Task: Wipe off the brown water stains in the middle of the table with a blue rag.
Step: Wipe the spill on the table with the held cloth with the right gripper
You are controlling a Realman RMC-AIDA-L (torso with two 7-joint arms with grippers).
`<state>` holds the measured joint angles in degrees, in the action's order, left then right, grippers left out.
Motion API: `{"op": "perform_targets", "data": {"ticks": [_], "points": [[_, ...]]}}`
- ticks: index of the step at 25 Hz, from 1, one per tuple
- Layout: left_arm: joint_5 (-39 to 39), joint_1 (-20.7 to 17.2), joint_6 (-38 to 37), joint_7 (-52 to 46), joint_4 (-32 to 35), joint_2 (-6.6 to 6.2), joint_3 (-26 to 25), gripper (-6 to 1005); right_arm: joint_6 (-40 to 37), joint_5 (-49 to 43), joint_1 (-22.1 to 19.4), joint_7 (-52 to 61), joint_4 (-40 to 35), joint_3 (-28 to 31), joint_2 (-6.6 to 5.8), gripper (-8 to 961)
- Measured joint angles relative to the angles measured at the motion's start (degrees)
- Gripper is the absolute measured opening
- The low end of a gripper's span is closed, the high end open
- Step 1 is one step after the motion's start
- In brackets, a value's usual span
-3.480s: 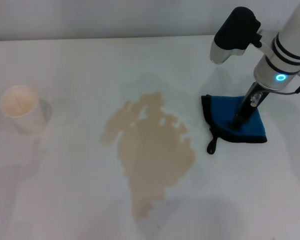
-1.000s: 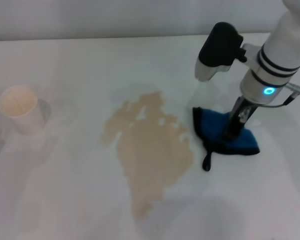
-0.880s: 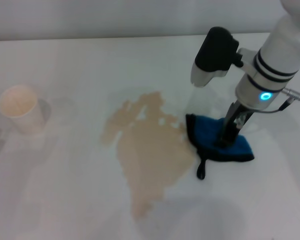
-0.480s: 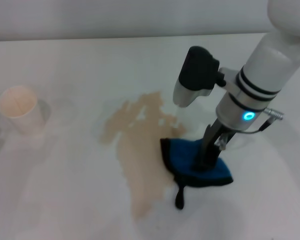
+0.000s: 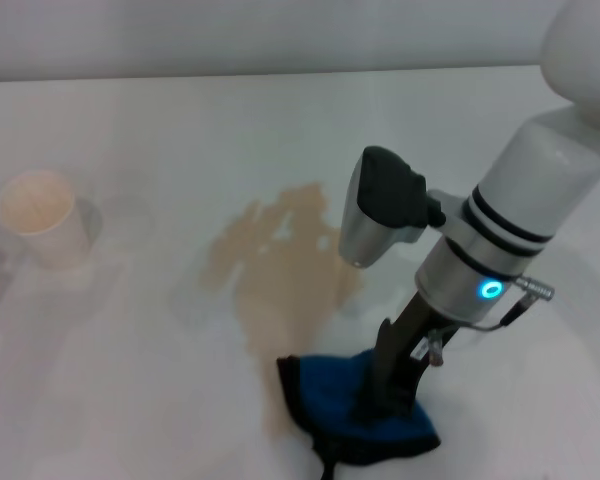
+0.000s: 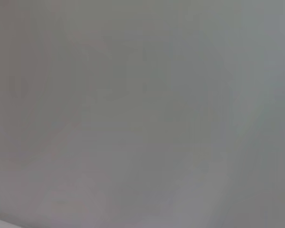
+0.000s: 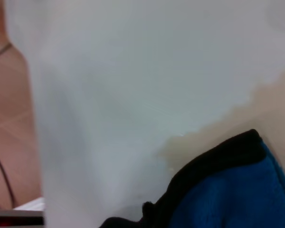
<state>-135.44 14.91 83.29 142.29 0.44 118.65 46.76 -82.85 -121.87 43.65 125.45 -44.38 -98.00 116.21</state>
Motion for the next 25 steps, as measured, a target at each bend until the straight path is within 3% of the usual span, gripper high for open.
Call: {"op": "perform_targets", "data": {"ticks": [7, 17, 25], "points": [[0.0, 0.11, -0.01, 0.0, 0.0, 0.0, 0.0, 882, 1.71, 8.17, -1.9, -3.37, 0.17, -4.14, 0.02, 126], [0.09, 0.07, -0.08, 0.0, 0.0, 0.0, 0.0, 883, 10.82, 15.23, -2.5, -3.46, 0.41, -12.2, -0.02, 124], [0.18, -0.06, -0.07, 0.0, 0.0, 0.0, 0.09, 883, 16.64, 16.37, -2.63, -3.46, 0.33, -13.13, -0.01, 122]]}}
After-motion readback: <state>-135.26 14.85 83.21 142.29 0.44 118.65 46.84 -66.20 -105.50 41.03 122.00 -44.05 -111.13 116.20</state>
